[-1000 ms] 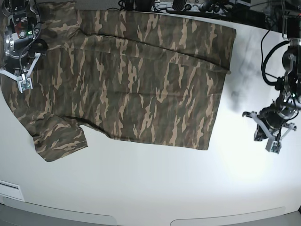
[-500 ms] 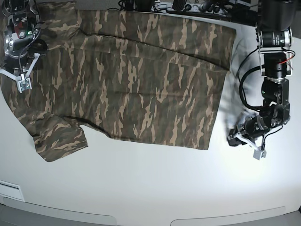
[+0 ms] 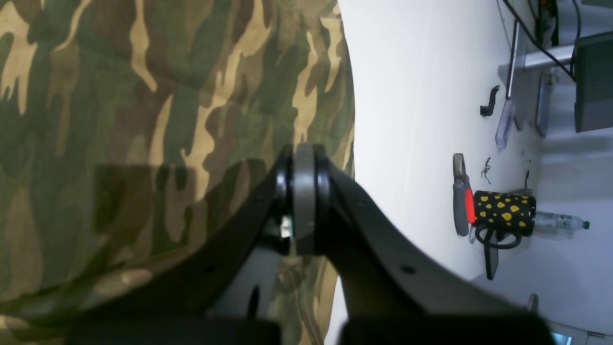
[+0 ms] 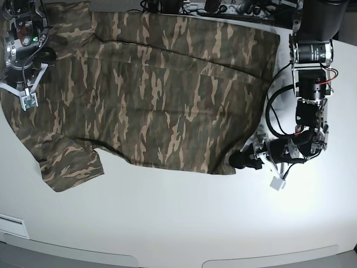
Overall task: Fold the T-shirt properly
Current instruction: 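Move the left gripper to the hem corner and grasp it, then move the right gripper to the sleeve-side hem corner and grasp it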
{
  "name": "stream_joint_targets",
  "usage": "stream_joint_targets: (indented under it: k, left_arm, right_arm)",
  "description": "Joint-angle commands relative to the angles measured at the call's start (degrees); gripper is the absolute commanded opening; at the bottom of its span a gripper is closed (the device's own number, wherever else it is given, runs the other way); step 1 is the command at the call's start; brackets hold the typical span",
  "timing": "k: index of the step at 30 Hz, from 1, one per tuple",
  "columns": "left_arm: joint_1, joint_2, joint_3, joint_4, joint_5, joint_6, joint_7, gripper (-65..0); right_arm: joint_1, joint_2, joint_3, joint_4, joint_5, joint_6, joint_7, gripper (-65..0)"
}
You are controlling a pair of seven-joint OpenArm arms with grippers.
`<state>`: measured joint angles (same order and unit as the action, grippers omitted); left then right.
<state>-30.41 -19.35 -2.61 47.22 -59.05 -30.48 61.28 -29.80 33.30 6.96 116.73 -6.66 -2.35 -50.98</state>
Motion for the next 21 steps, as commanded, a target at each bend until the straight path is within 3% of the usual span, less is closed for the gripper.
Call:
stream_joint_targets:
  k: [1,9,16,21]
  left_arm:
    - [-2.1,-0.7,0.0,0.5,1.9,1.7,0.3,-30.3]
    - [-5.1,-0.6,0.0,0.5,5.0,1.7,-0.2,-30.3]
    - [-4.7,-0.5,0.0,0.5,3.9,1.7,0.3,-30.3]
    - [-4.7,-0.5,0.0,0.5,-3.4,-3.4,3.7,-30.3]
  right_arm:
    - [0.2,1.0,0.6,0.9,-1.1,-0.4,0.9,-65.0]
    - [0.1,1.0,0.6,0.9,-0.7,-0.4,0.9,-65.0]
    - [0.3,1.0,0.6,0.9,-0.7,-0.5,1.0,-65.0]
    - [0.3,1.0,0.6,0.9,-0.7,-0.4,1.1,-65.0]
